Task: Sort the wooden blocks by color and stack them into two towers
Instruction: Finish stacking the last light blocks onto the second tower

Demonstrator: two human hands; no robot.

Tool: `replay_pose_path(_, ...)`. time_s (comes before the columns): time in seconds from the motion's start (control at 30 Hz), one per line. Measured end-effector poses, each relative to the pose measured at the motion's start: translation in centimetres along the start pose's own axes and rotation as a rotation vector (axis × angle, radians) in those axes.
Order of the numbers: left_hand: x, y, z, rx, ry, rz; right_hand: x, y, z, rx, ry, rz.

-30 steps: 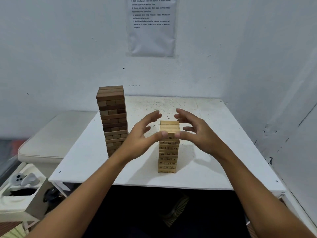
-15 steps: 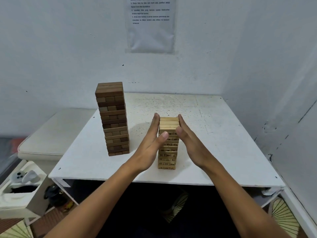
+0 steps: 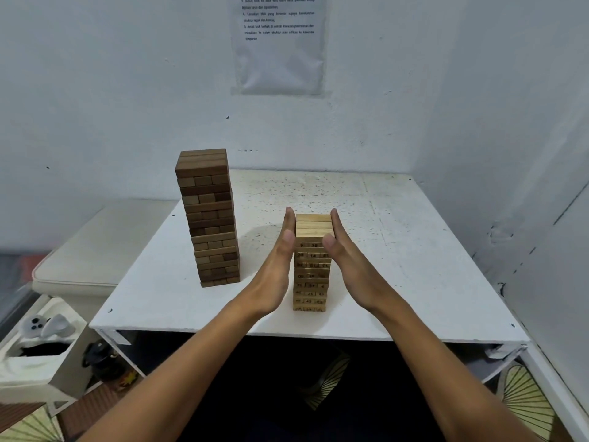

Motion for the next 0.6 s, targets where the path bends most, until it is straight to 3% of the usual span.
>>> replay_pose_path(0.6,0.56,-0.39,0.52,-0.009,-0.013,-0.016,-0.70,-0.38,0.62,0.022,0.015,-0.033)
Point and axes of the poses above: each hand's wrist, its own y-axis towards the middle knuckle, its own z-axis out of the palm, x = y × z, the point moved 4 cm from there along y, towards the middle knuckle, and after that the axes turned 1 degree about z, right-handed, at the moved point
